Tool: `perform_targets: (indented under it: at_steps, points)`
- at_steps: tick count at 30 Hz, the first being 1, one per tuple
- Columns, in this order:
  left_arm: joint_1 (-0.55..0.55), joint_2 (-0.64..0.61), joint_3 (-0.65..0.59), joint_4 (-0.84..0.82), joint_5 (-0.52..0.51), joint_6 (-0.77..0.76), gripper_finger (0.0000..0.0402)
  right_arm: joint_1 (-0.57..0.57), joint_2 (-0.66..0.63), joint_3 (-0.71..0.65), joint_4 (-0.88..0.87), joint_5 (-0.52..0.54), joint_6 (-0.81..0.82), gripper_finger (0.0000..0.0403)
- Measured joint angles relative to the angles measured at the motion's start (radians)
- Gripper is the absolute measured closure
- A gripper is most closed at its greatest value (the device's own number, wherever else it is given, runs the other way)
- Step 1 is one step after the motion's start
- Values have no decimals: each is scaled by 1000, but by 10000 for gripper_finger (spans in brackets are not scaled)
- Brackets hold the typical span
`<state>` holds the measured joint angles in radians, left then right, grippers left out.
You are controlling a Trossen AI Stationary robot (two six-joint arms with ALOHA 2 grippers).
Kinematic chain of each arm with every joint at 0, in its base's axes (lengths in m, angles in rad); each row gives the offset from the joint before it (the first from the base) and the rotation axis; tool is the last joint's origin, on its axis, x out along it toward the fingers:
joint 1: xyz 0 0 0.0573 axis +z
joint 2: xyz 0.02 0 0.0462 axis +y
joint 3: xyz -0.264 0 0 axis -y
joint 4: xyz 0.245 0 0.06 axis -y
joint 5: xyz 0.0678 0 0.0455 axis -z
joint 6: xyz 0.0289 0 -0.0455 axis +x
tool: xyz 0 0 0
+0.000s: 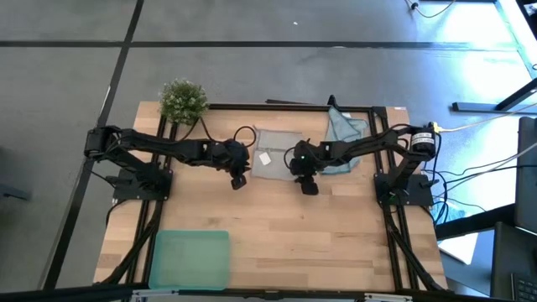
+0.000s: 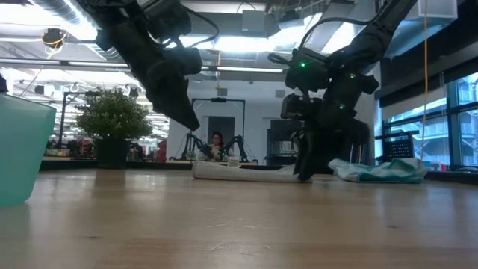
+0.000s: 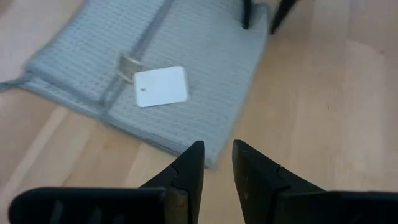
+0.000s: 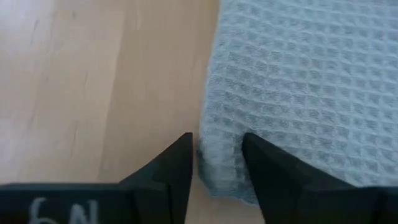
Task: Roll microfiber towels into tight, uniform cylinder then place into a basket
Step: Roll the gray microfiber cloth
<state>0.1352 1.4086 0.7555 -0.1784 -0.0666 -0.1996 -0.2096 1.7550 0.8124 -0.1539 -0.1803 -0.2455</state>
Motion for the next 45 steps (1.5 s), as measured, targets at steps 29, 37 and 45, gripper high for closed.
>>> perform_targets:
  at_steps: [29, 37, 45]
  points:
    - [-51, 106, -1, 17, 24, 282, 321, -82, 6, 71, -20, -354, 144, 393]
    - [-51, 106, -1, 17, 24, 282, 321, -199, 5, 140, -84, -531, 251, 393]
    - [-51, 106, -1, 15, 24, 289, 321, -302, 3, 154, -81, -546, 403, 393]
